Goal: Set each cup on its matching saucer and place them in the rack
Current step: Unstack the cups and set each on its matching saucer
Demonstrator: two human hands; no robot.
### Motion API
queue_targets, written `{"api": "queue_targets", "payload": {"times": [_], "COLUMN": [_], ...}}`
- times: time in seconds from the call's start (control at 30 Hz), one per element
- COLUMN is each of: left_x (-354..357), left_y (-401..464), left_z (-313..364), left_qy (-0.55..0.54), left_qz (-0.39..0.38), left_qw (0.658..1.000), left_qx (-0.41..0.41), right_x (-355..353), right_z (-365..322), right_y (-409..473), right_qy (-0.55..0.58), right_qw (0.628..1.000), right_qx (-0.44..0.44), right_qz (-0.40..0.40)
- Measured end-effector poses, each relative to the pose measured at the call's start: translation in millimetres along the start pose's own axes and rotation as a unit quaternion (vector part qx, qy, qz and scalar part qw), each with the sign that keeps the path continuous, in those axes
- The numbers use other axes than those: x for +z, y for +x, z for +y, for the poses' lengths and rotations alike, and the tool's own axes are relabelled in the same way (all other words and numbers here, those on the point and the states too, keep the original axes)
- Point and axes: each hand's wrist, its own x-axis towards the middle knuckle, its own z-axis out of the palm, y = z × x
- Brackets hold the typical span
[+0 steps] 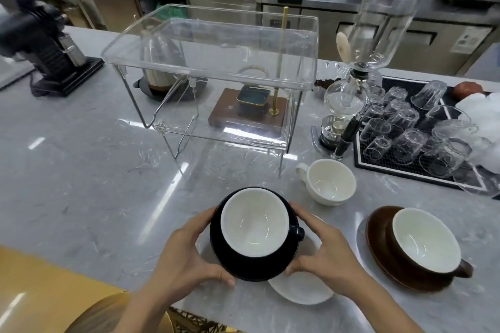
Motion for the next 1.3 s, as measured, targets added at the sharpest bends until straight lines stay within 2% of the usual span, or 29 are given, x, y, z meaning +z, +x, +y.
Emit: {"api": "queue_targets", "payload": {"times": [0.43, 0.83, 1.13, 1.3], "left_x": [-47.7, -62.5, -67.6, -68.1], "left_y": [-19.4, -38.0, -45.1, -43.7], "left_z": [-38.3, -69.8, -88.4, -87.1], "left_qy": [-0.005, -0.030, 0.010, 0.023], "left_qz": [0.075, 0.099, 0.102, 0.099], "left_qw": [0.996, 0.992, 0.985, 0.986], "left_qx": [-0.048, -0.075, -0.137, -0.133], "right_x": [50.5, 86.6, 104.9, 109.4], "right_z": [-30.9, -38.2, -34.5, -32.9], "right_y": [50.0, 76.1, 83.5, 86.8], "right_qy": [-0.061, -0.127, -0.167, -0.197], "right_qw": [0.994, 0.980, 0.972, 0.966], "right_qx": [-0.045, -0.074, -0.071, -0.072], "right_qz": [-0.084, -0.132, -0.149, -0.153]}}
